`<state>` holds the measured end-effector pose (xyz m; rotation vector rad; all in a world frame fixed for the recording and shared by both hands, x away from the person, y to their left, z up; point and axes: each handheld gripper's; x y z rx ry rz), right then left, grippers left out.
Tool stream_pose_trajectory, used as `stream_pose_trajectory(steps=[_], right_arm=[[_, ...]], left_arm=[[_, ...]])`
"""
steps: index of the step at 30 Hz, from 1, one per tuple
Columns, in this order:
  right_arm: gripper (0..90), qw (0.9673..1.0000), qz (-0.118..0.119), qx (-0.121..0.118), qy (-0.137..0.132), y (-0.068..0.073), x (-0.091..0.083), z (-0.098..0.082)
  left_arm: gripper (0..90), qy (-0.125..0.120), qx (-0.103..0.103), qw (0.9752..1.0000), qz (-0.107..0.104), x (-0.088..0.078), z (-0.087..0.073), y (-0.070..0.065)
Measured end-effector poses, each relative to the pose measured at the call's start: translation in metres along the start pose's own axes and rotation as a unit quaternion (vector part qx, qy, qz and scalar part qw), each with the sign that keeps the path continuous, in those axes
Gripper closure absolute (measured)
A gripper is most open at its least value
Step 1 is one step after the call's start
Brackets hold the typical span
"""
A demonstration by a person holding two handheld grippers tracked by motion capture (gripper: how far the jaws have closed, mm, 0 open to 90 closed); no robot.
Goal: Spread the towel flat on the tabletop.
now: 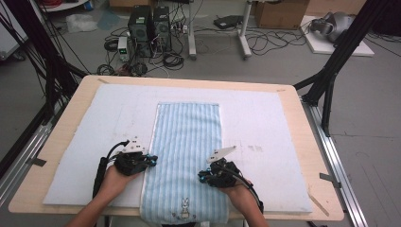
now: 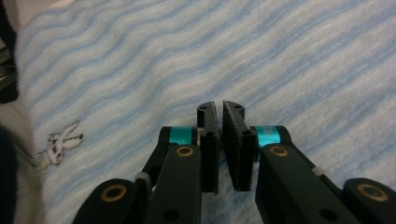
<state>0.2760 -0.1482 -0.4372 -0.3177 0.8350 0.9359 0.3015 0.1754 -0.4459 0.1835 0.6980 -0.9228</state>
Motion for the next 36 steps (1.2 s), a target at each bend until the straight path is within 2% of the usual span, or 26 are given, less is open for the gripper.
stream_pose_trajectory(steps=[2, 4, 5, 7, 8, 9, 10, 12, 13, 15, 17, 19, 22, 24, 25, 26, 28, 31, 33, 34, 36], right_arm=[[77.5, 1.0000, -0.003, -0.002, -0.008, -0.001, -0.002, 0.000], [74.6, 0.9992, -0.021, 0.011, -0.033, -0.009, -0.006, 0.002], [71.6, 0.9978, -0.040, 0.019, -0.050, -0.015, -0.009, 0.003], [71.1, 0.9924, -0.094, 0.044, -0.066, -0.030, -0.013, 0.005], [71.7, 0.9888, -0.123, 0.056, -0.064, -0.038, -0.013, 0.006], [71.9, 0.9865, -0.140, 0.063, -0.057, -0.045, -0.012, 0.006], [72.7, 0.9845, -0.155, 0.069, -0.045, -0.051, -0.009, 0.006], [74.3, 0.9821, -0.177, 0.063, -0.013, -0.056, -0.002, 0.004], [76.2, 0.9823, -0.175, 0.065, -0.019, -0.058, -0.003, 0.003], [86.7, 0.9816, -0.180, 0.062, -0.013, -0.056, -0.004, 0.003], [87.7, 0.9791, -0.194, 0.061, -0.002, -0.052, -0.005, 0.003], [87.7, 0.9769, -0.204, 0.063, 0.007, -0.047, -0.008, 0.002], [86.5, 0.9783, -0.197, 0.063, 0.007, -0.044, -0.013, -0.004], [76.1, 0.9793, -0.190, 0.071, 0.003, -0.046, -0.016, -0.005], [70.8, 0.9799, -0.182, 0.081, -0.008, -0.048, -0.017, -0.006], [68.2, 0.9791, -0.182, 0.086, -0.025, -0.051, -0.019, -0.006], [66.7, 0.9756, -0.187, 0.100, -0.054, -0.059, -0.024, -0.003], [66.1, 0.9694, -0.202, 0.116, -0.077, -0.077, -0.024, 0.004], [64.8, 0.9657, -0.212, 0.124, -0.084, -0.090, -0.021, 0.013], [63.7, 0.9649, -0.215, 0.122, -0.087, -0.096, -0.019, 0.017], [62.1, 0.9635, -0.223, 0.120, -0.086, -0.107, -0.011, 0.026]], left_arm=[[86.0, -0.010, -0.014, 0.9997, 0.016, -0.001, 0.001, 0.006], [74.9, -0.023, -0.030, 0.9988, 0.032, 0.000, 0.006, 0.014], [71.2, -0.030, -0.034, 0.9982, 0.038, 0.000, 0.009, 0.018], [66.4, -0.036, -0.041, 0.9970, 0.056, 0.003, 0.015, 0.025], [64.4, -0.044, -0.046, 0.9961, 0.061, 0.005, 0.018, 0.029], [64.4, -0.042, -0.044, 0.9959, 0.068, 0.006, 0.020, 0.033], [64.4, -0.051, -0.050, 0.9947, 0.074, 0.008, 0.022, 0.035], [64.4, -0.049, -0.058, 0.9943, 0.075, 0.010, 0.025, 0.040], [64.5, -0.051, -0.058, 0.9940, 0.078, 0.011, 0.025, 0.042], [64.5, -0.054, -0.063, 0.9936, 0.077, 0.012, 0.027, 0.044], [64.5, -0.055, -0.065, 0.9933, 0.078, 0.014, 0.028, 0.044], [64.3, -0.053, -0.064, 0.9938, 0.074, 0.015, 0.028, 0.044], [61.3, -0.050, -0.068, 0.9933, 0.079, 0.017, 0.028, 0.046], [59.3, -0.052, -0.074, 0.9923, 0.085, 0.019, 0.028, 0.050], [58.6, -0.052, -0.078, 0.9918, 0.086, 0.021, 0.029, 0.052], [57.0, -0.046, -0.082, 0.9918, 0.087, 0.022, 0.031, 0.054], [56.6, -0.046, -0.085, 0.9916, 0.086, 0.027, 0.035, 0.056], [58.9, -0.037, -0.083, 0.9925, 0.082, 0.035, 0.039, 0.057], [61.9, -0.028, -0.072, 0.9934, 0.085, 0.041, 0.041, 0.055], [65.8, -0.026, -0.056, 0.9938, 0.093, 0.043, 0.041, 0.053], [68.7, -0.028, -0.055, 0.9934, 0.096, 0.045, 0.041, 0.052]])
Point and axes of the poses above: each handheld gripper's, and its own axes: x roughly forward along the jaws, z roughly out of its top, y roughly to its left, and after that the axes turned 5 degrees about -z, right-handed
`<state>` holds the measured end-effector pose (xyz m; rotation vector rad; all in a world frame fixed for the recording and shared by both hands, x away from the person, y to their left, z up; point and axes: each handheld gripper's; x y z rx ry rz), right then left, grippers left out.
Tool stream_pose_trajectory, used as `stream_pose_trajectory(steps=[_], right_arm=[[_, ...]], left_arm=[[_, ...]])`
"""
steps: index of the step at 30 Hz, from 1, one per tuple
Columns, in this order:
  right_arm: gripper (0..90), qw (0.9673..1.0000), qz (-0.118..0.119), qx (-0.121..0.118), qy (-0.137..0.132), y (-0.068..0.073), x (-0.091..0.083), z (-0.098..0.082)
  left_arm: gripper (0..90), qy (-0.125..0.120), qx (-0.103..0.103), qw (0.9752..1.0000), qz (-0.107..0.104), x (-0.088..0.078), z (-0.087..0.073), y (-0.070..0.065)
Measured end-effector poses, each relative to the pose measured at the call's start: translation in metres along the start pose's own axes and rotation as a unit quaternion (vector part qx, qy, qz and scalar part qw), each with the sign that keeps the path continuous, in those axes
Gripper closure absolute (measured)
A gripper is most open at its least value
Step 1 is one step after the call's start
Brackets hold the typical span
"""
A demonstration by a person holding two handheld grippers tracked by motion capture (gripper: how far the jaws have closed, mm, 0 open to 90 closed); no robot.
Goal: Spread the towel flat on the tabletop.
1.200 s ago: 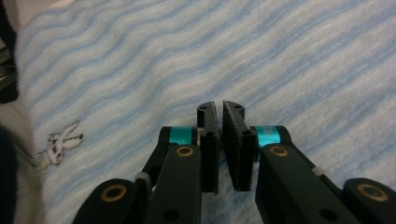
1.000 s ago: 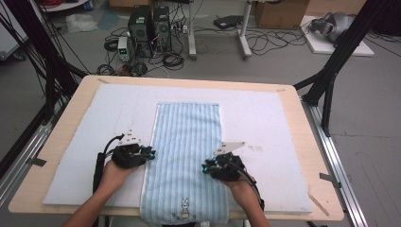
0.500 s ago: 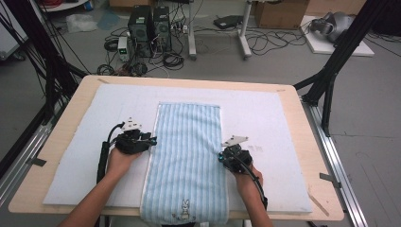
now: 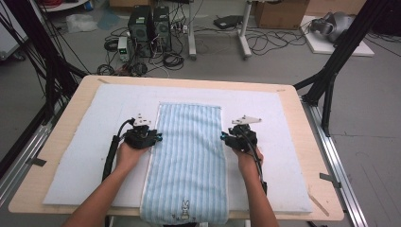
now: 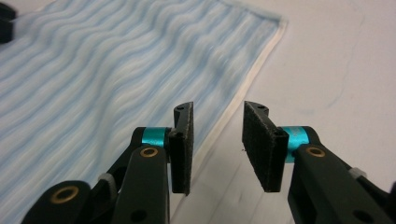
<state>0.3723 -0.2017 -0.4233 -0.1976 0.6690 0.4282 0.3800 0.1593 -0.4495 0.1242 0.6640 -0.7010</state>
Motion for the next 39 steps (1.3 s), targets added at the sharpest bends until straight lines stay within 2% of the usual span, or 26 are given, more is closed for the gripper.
stream_pose_trajectory(steps=[2, 5, 7, 8, 10, 12, 14, 15, 16, 18, 21, 22, 24, 25, 27, 28, 30, 32, 34, 36, 37, 38, 39], right_arm=[[61.5, 1.0000, -0.005, -0.003, 0.008, -0.003, 0.016, 0.008], [63.3, 0.9994, -0.012, 0.010, 0.031, -0.007, 0.040, 0.016], [76.0, 0.9985, -0.018, 0.015, 0.049, -0.005, 0.052, 0.019], [83.4, 0.9986, -0.025, 0.010, 0.045, -0.004, 0.054, 0.019], [85.9, 0.9975, -0.047, 0.010, 0.052, -0.002, 0.055, 0.022], [86.0, 0.9951, -0.078, -0.006, 0.062, 0.001, 0.055, 0.024], [82.6, 0.9948, -0.082, -0.001, 0.061, 0.000, 0.055, 0.024], [77.9, 0.9943, -0.088, -0.007, 0.060, 0.001, 0.054, 0.024], [69.6, 0.9943, -0.089, -0.008, 0.058, 0.001, 0.054, 0.024], [65.4, 0.9965, -0.073, 0.007, 0.039, -0.002, 0.048, 0.025], [64.7, 0.9979, -0.061, 0.015, 0.017, -0.003, 0.035, 0.028], [64.7, 0.9984, -0.056, 0.009, 0.009, -0.003, 0.032, 0.029], [64.6, 0.9989, -0.047, 0.003, 0.003, -0.003, 0.025, 0.029], [64.5, 0.9990, -0.044, 0.001, 0.000, -0.003, 0.022, 0.029], [64.4, 0.9994, -0.035, 0.000, -0.001, -0.004, 0.018, 0.028], [64.4, 0.9994, -0.033, -0.001, 0.000, -0.004, 0.017, 0.027], [64.4, 0.9995, -0.031, -0.005, 0.004, -0.005, 0.015, 0.025], [64.3, 0.9993, -0.034, -0.007, 0.010, -0.007, 0.015, 0.023], [64.0, 0.9993, -0.035, -0.003, 0.015, -0.008, 0.015, 0.021], [63.7, 0.9990, -0.041, -0.002, 0.017, -0.008, 0.014, 0.021], [63.8, 0.9989, -0.043, -0.003, 0.016, -0.009, 0.015, 0.021], [64.2, 0.9988, -0.046, -0.004, 0.015, -0.010, 0.015, 0.022], [64.9, 0.9988, -0.047, -0.002, 0.014, -0.010, 0.017, 0.023]], left_arm=[[68.1, -0.004, -0.009, 0.9999, 0.003, 0.000, 0.000, 0.000], [63.2, -0.010, -0.020, 0.9997, 0.010, -0.001, 0.000, 0.003], [61.8, -0.016, -0.024, 0.9995, 0.012, -0.003, 0.000, 0.005], [61.4, -0.017, -0.024, 0.9995, 0.012, -0.004, 0.001, 0.007], [60.5, -0.021, -0.024, 0.9994, 0.012, -0.006, 0.000, 0.011], [58.7, -0.022, -0.026, 0.9993, 0.015, -0.006, -0.001, 0.014], [57.7, -0.026, -0.031, 0.9991, 0.014, -0.006, -0.001, 0.015], [57.6, -0.031, -0.030, 0.9990, 0.012, -0.006, 0.000, 0.017], [57.8, -0.042, -0.035, 0.9985, 0.012, -0.005, 0.001, 0.018], [58.5, -0.043, -0.049, 0.9979, 0.009, -0.001, 0.007, 0.023], [61.1, -0.042, -0.058, 0.9974, 0.009, 0.010, 0.022, 0.031], [61.5, -0.043, -0.059, 0.9973, 0.009, 0.014, 0.026, 0.034], [61.3, -0.028, -0.069, 0.9971, 0.013, 0.024, 0.032, 0.040], [60.8, -0.023, -0.060, 0.9977, 0.021, 0.030, 0.034, 0.042], [60.3, -0.014, -0.059, 0.9979, 0.023, 0.037, 0.035, 0.043], [60.5, -0.014, -0.051, 0.9981, 0.030, 0.040, 0.034, 0.042], [69.5, -0.015, -0.046, 0.9979, 0.043, 0.041, 0.035, 0.042], [86.2, -0.015, -0.043, 0.9977, 0.050, 0.043, 0.037, 0.043], [86.9, -0.013, -0.040, 0.9967, 0.070, 0.046, 0.040, 0.044], [82.1, -0.014, -0.047, 0.9954, 0.082, 0.047, 0.041, 0.045], [72.7, -0.018, -0.057, 0.9942, 0.090, 0.047, 0.041, 0.046], [62.0, -0.020, -0.069, 0.9938, 0.084, 0.045, 0.040, 0.048], [58.9, -0.022, -0.078, 0.9940, 0.074, 0.043, 0.040, 0.050]])
Point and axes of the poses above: each handheld gripper's, and its own axes: x roughly forward along the jaws, z roughly out of its top, y roughly to its left, and after that the axes turned 5 degrees about -z, right-handed
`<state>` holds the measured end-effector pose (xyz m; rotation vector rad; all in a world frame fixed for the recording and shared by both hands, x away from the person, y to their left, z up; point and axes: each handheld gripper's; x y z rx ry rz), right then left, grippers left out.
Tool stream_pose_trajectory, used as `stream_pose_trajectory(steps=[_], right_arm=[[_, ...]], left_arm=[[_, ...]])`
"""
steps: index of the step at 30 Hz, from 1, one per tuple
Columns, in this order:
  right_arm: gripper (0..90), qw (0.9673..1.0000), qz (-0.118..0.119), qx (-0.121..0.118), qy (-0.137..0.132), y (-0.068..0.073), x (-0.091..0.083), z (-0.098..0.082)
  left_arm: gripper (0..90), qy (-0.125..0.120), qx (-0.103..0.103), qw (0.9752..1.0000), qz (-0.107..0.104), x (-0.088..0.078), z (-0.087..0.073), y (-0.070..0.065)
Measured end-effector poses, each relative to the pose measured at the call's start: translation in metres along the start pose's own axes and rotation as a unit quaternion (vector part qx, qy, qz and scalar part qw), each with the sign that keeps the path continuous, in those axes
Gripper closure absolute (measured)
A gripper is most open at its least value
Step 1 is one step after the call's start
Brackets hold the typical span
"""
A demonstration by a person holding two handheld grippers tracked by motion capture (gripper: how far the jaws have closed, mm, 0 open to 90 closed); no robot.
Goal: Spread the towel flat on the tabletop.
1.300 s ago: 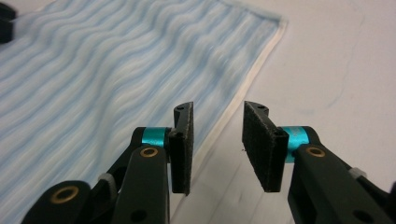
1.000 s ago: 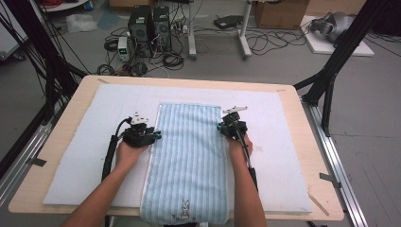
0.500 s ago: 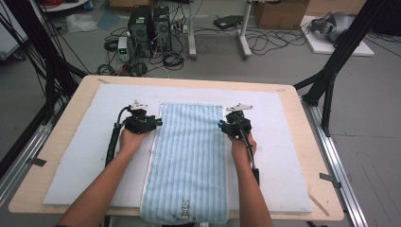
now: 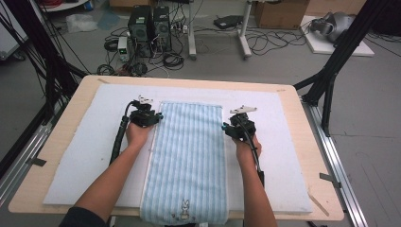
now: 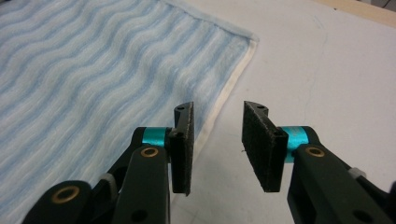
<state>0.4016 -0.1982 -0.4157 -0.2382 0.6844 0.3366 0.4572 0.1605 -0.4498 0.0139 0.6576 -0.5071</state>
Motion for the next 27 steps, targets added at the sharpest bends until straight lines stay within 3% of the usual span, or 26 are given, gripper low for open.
stream_pose_trajectory(steps=[3, 8, 10, 13, 15, 20, 22, 25, 27], right_arm=[[75.1, 0.9999, 0.009, 0.006, -0.013, -0.001, 0.011, 0.003], [80.5, 0.9996, 0.022, 0.003, 0.020, 0.001, 0.041, 0.008], [81.5, 0.9993, 0.008, -0.008, 0.035, 0.003, 0.050, 0.010], [78.9, 0.9989, -0.018, -0.002, 0.043, 0.002, 0.053, 0.015], [76.6, 0.9987, -0.023, 0.001, 0.045, 0.002, 0.053, 0.016], [69.3, 0.9996, 0.019, 0.021, -0.006, -0.006, 0.026, 0.014], [63.7, 0.9988, 0.038, 0.015, -0.029, -0.009, 0.011, 0.012], [50.5, 0.9955, 0.077, 0.010, -0.054, -0.011, -0.011, 0.004], [40.7, 0.9944, 0.087, 0.005, -0.059, -0.011, -0.020, -0.001]], left_arm=[[52.8, -0.011, -0.011, 0.9995, -0.027, -0.007, 0.000, 0.003], [49.1, -0.032, -0.008, 0.9972, -0.067, -0.015, 0.003, 0.002], [47.8, -0.036, -0.001, 0.9964, -0.077, -0.018, 0.004, 0.001], [45.6, -0.043, 0.005, 0.9953, -0.086, -0.025, 0.004, 0.001], [43.8, -0.046, 0.008, 0.9947, -0.091, -0.029, 0.002, 0.001], [38.6, -0.073, 0.018, 0.9899, -0.120, -0.046, -0.004, -0.002], [33.9, -0.081, 0.020, 0.9887, -0.125, -0.053, -0.006, -0.006], [26.7, -0.089, 0.021, 0.9867, -0.134, -0.061, -0.009, -0.011], [19.0, -0.100, 0.024, 0.9835, -0.149, -0.066, -0.011, -0.013]])
Point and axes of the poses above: each handheld gripper's, and its own axes: x roughly forward along the jaws, z roughly out of its top, y roughly to its left, and after that the axes turned 5 degrees about -z, right-handed
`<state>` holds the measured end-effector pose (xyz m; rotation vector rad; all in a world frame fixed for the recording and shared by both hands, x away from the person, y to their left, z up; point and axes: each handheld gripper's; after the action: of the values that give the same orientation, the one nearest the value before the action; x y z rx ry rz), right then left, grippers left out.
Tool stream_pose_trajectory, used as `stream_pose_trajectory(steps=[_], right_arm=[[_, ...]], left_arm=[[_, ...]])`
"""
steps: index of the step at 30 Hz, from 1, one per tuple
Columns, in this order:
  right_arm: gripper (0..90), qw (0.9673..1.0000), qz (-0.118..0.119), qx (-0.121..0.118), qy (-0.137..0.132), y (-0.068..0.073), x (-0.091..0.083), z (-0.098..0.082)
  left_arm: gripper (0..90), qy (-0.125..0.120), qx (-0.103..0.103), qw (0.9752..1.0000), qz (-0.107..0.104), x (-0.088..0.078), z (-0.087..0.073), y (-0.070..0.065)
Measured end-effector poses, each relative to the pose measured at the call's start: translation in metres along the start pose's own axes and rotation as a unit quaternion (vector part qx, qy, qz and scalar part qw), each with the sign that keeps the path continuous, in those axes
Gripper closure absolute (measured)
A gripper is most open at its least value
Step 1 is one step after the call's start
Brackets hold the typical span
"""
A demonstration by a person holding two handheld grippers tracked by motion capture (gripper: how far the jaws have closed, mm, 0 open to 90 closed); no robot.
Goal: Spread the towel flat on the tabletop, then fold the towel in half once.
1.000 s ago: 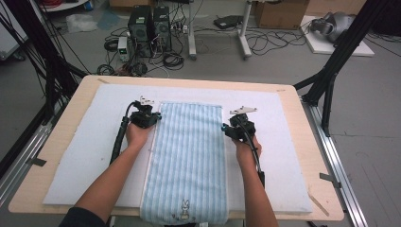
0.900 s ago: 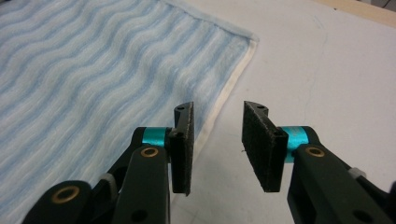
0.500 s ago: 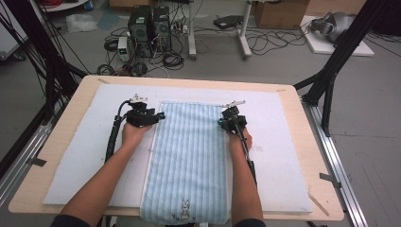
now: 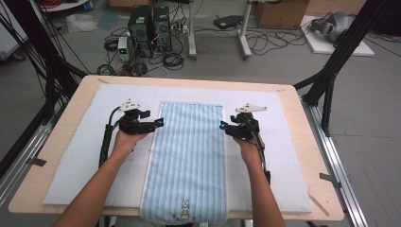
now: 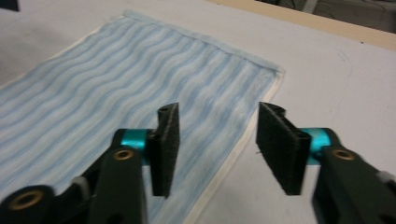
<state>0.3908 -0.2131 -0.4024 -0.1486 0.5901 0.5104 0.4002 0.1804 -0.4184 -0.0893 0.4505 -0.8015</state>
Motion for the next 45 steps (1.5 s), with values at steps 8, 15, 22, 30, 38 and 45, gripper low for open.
stream_pose_trajectory(steps=[8, 15, 22, 30, 38, 45], right_arm=[[7.8, 0.9993, 0.020, -0.017, -0.026, 0.008, -0.031, -0.013], [7.8, 0.9985, 0.024, -0.029, -0.039, 0.012, -0.039, -0.026], [7.8, 0.9989, 0.026, -0.013, -0.036, 0.008, -0.044, -0.031], [7.8, 0.9989, 0.030, -0.017, -0.032, 0.008, -0.042, -0.037], [7.8, 0.9988, 0.038, -0.021, -0.020, 0.011, -0.039, -0.038], [7.9, 0.9988, 0.041, -0.024, -0.016, 0.013, -0.037, -0.038]], left_arm=[[18.4, -0.020, 0.030, 0.9987, -0.036, -0.012, -0.002, -0.011], [18.6, -0.026, 0.030, 0.9986, -0.036, -0.020, 0.002, -0.014], [18.5, -0.022, 0.021, 0.9990, -0.033, -0.019, 0.003, -0.010], [18.8, 0.003, 0.005, 1.0000, -0.005, -0.010, 0.009, 0.004], [22.9, 0.025, -0.010, 0.9987, 0.043, 0.008, 0.015, 0.024], [28.7, 0.055, -0.025, 0.9958, 0.069, 0.030, 0.017, 0.040]])
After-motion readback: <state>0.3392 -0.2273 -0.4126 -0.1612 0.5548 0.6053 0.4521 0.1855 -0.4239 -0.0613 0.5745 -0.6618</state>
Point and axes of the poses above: each handheld gripper's, and its own axes: x roughly forward along the jaws, z roughly out of its top, y roughly to its left, and after that the axes turned 5 degrees about -z, right-handed
